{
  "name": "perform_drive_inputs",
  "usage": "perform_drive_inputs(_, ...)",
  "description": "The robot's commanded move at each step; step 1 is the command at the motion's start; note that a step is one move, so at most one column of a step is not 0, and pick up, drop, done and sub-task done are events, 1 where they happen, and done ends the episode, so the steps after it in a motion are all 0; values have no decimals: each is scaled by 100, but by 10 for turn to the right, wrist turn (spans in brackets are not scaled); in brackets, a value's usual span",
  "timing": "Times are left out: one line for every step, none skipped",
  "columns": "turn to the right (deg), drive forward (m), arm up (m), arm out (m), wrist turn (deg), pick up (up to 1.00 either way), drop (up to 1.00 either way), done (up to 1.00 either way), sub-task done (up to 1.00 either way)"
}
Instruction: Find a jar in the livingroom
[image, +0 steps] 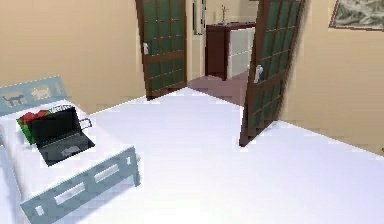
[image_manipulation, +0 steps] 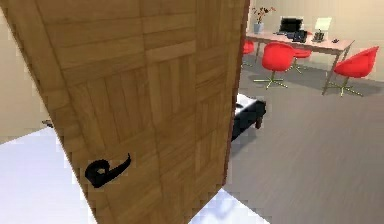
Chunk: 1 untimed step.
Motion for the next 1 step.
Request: perform_drive_inputs(-450, 0, 0, 0, 0, 0, 0, 0, 0)
